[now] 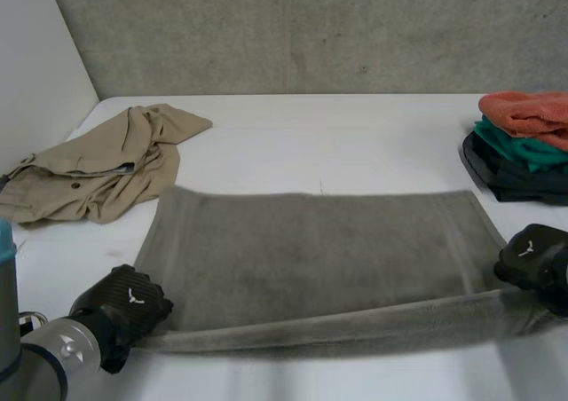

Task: Fold the laundry.

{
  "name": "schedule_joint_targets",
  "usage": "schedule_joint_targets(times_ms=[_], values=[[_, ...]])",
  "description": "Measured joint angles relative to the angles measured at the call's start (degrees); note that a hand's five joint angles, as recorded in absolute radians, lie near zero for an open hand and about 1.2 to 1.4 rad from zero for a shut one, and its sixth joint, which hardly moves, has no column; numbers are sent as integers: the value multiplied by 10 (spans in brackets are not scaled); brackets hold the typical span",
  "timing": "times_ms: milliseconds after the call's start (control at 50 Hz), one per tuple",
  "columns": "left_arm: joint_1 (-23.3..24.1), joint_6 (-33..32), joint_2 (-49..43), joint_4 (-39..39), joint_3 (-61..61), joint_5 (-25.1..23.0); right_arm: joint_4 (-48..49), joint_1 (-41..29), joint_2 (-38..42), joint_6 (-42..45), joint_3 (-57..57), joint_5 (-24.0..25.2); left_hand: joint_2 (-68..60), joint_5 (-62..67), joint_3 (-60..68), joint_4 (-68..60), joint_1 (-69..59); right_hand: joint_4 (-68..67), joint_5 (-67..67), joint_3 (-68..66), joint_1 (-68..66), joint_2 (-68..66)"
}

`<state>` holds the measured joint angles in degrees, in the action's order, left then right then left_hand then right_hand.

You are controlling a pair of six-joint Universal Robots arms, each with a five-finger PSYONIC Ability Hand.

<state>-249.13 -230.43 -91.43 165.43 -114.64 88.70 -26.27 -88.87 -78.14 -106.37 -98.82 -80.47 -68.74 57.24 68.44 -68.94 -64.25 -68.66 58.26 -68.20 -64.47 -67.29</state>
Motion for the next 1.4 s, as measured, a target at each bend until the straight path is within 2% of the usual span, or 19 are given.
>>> schedule_joint_targets(times_ms=[60, 160, 220, 320, 440, 540, 560, 600, 620, 640, 660, 700, 860, 960, 1060, 1080, 1120, 1280, 1400], values=[[2, 3, -24, 7, 35, 0, 34, 1, 4, -20, 11, 3, 0, 0, 0, 0, 0, 0, 0, 0, 0, 0], [7, 5, -88, 78, 100, 4, 100, -17, 41, -84, 45, 5, 0, 0, 0, 0, 0, 0, 2, 0, 0, 0], [12, 9, -156, 146, 164, 7, 159, -47, 87, -134, 85, 4, 0, 3, 0, 0, 0, 0, 4, 0, 0, 0], [20, 12, -257, 208, 267, 13, 247, -81, 158, -170, 147, -10, 0, 3, 0, 0, 0, 0, 4, 0, 0, 0], [25, 11, -363, 225, 385, 30, 316, -99, 240, -171, 219, -45, 0, 3, 0, 0, 0, 0, 4, 0, 0, 0], [26, 10, -429, 225, 466, 37, 334, -108, 297, -165, 278, -67, 4, -1, -4, 4, 2, 7, -3, 9, 2, 7], [26, 10, -437, 225, 476, 37, 335, -109, 304, -165, 286, -71, 19, -13, -19, 20, 10, 38, -34, 37, 29, 33], [27, 9, -454, 225, 501, 38, 335, -111, 320, -163, 305, -80, 242, -218, -238, 233, 233, 247, -246, 244, 240, 259], [28, 9, -458, 225, 507, 38, 334, -112, 324, -163, 310, -83, 302, -278, -285, 294, 301, 323, -327, 320, 318, 337], [30, 10, -462, 226, 515, 38, 333, -115, 328, -163, 315, -89, 440, -420, -424, 437, 449, 412, -421, 419, 406, 426], [32, 10, -465, 226, 521, 37, 332, -119, 329, -163, 318, -93, 508, -494, -502, 517, 511, 479, -484, 473, 463, 478], [36, 12, -466, 227, 527, 37, 329, -125, 328, -165, 318, -100, 554, -535, -548, 560, 532, 552, -548, 547, 514, 542], [52, 33, -426, 231, 514, 38, 324, -144, 257, -212, 263, -103, 570, -544, -562, 573, 533, 568, -558, 563, 516, 551], [56, 73, -361, 232, 470, 36, 308, -133, 174, -260, 200, -76, 570, -544, -562, 573, 533, 568, -558, 563, 516, 551], [56, 118, -296, 232, 404, 32, 239, -73, 94, -297, 124, -2, 570, -544, -562, 573, 533, 546, -538, 541, 508, 533], [56, 118, -296, 232, 404, 32, 239, -73, 94, -297, 124, -2, 570, -544, -562, 573, 533, 546, -538, 541, 508, 533], [56, 135, -271, 234, 368, 31, 198, -27, 66, -305, 84, 45, 570, -544, -562, 573, 533, 487, -481, 483, 447, 476], [58, 147, -246, 270, 292, 25, 189, 69, 53, -304, -2, 139, 570, -544, -562, 573, 533, 430, -420, 428, 391, 429], [62, 146, -248, 298, 272, 17, 249, 98, 65, -301, -37, 163, 570, -544, -562, 573, 533, 430, -418, 428, 391, 429]])
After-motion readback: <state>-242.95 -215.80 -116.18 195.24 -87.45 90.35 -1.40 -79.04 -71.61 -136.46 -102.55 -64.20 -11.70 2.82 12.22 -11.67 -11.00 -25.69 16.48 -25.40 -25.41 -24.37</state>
